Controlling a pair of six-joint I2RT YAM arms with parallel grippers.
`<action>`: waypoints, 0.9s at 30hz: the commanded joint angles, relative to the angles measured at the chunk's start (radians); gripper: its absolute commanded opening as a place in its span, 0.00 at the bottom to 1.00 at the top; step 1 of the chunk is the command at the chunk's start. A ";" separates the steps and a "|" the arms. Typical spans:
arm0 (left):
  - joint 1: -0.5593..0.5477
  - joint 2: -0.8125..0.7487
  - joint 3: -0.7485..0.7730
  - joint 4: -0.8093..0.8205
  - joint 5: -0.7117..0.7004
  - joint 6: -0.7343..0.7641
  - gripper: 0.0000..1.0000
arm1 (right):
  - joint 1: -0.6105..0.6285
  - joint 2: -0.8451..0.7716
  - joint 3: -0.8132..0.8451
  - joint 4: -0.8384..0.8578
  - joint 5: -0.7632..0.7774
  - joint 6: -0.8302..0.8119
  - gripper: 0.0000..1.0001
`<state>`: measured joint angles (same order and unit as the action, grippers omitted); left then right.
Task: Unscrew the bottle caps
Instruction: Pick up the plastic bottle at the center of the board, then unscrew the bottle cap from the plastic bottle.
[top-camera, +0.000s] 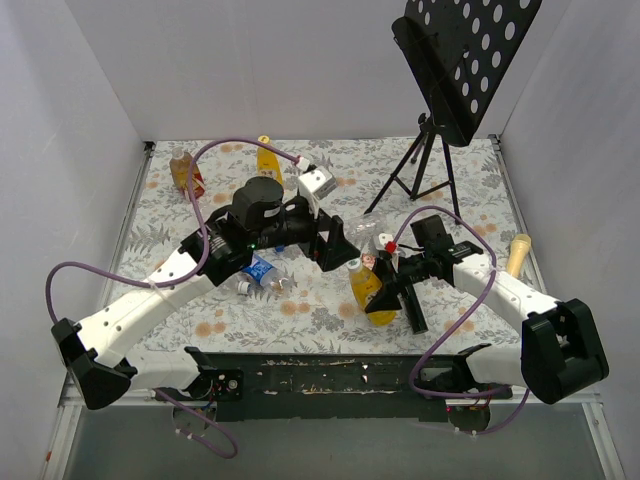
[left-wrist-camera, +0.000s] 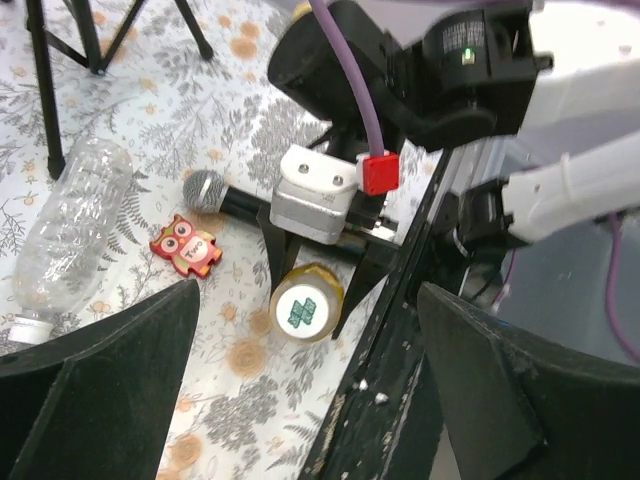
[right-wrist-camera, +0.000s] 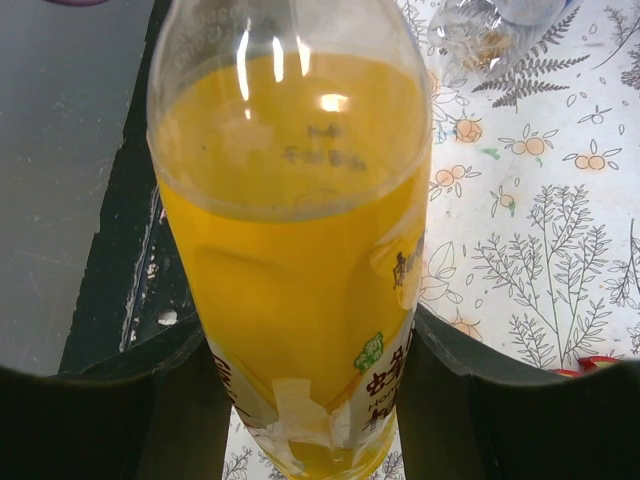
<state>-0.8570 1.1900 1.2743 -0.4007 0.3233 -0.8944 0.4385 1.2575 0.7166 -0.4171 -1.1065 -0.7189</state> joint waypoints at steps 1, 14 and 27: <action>0.004 0.052 0.039 -0.151 0.131 0.221 0.87 | -0.003 -0.003 0.064 -0.100 -0.061 -0.140 0.17; 0.004 0.138 0.005 -0.079 0.266 0.308 0.63 | -0.004 -0.007 0.055 -0.114 -0.070 -0.174 0.17; 0.003 0.191 -0.009 -0.086 0.321 0.295 0.53 | -0.003 0.000 0.058 -0.118 -0.081 -0.175 0.17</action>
<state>-0.8547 1.3712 1.2705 -0.4927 0.6033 -0.6075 0.4381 1.2644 0.7238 -0.5301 -1.1099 -0.8902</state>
